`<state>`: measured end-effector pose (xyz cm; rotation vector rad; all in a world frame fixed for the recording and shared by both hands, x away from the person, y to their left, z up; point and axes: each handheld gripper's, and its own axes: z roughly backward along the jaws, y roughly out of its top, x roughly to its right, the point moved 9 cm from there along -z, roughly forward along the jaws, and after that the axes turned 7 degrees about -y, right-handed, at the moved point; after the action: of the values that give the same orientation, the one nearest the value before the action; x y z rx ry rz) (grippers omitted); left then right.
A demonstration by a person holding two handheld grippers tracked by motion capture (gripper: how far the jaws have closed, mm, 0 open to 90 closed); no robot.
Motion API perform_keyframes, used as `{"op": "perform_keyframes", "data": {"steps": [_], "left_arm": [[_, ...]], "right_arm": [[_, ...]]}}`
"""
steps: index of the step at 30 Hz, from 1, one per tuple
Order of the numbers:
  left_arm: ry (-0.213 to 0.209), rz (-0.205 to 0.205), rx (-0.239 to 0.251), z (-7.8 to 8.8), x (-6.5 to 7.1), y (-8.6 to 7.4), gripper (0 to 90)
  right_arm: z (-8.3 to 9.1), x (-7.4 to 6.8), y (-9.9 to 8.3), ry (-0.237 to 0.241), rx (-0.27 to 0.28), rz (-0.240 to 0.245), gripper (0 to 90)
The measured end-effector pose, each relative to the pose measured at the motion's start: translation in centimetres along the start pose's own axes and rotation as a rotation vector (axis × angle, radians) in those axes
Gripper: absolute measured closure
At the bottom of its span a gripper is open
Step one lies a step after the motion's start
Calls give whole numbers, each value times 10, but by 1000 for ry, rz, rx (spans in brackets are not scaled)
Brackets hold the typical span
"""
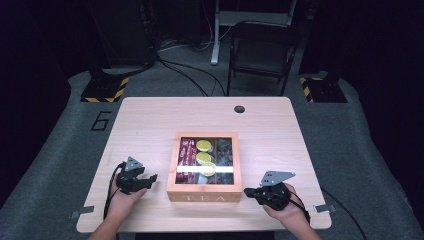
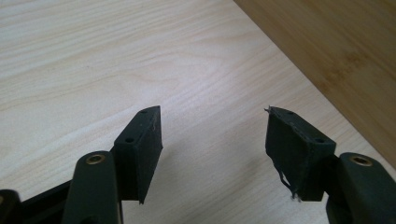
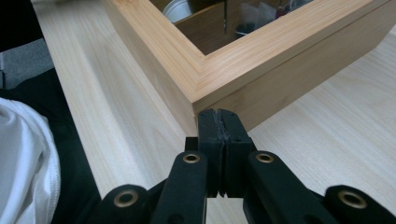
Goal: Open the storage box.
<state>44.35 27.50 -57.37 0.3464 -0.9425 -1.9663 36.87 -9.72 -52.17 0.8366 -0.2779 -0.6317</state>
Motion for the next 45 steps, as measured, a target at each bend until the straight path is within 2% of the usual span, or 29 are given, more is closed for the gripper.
{"op": "perform_keyframes", "data": {"steps": [2, 10, 18, 24, 26, 32, 41, 45], "left_arm": [[-2, 5, 4, 2, 2, 2, 383], [-10, -34, 14, 5, 10, 8, 396], [-20, -10, 49, 10, 12, 13, 397], [-35, 5, 64, 13, 16, 14, 402], [-39, -4, 56, 12, 17, 14, 402], [-42, -7, 54, 13, 18, 14, 401], [-45, -8, 73, 17, 21, 17, 402], [-65, -7, 89, 22, 27, 20, 402]], "right_arm": [[0, -1, -1, 7, -2, 2, 885], [1, -7, -3, 38, -5, 6, 885], [-2, -11, -4, 52, -19, 7, 882], [-4, -12, -4, 45, -17, 6, 883], [-4, -11, -3, 48, -12, 11, 884], [-2, -8, -3, 39, -4, -19, 881], [-4, -9, -3, 19, -9, 8, 879], [-4, -9, -2, 20, -8, 10, 879]]}}
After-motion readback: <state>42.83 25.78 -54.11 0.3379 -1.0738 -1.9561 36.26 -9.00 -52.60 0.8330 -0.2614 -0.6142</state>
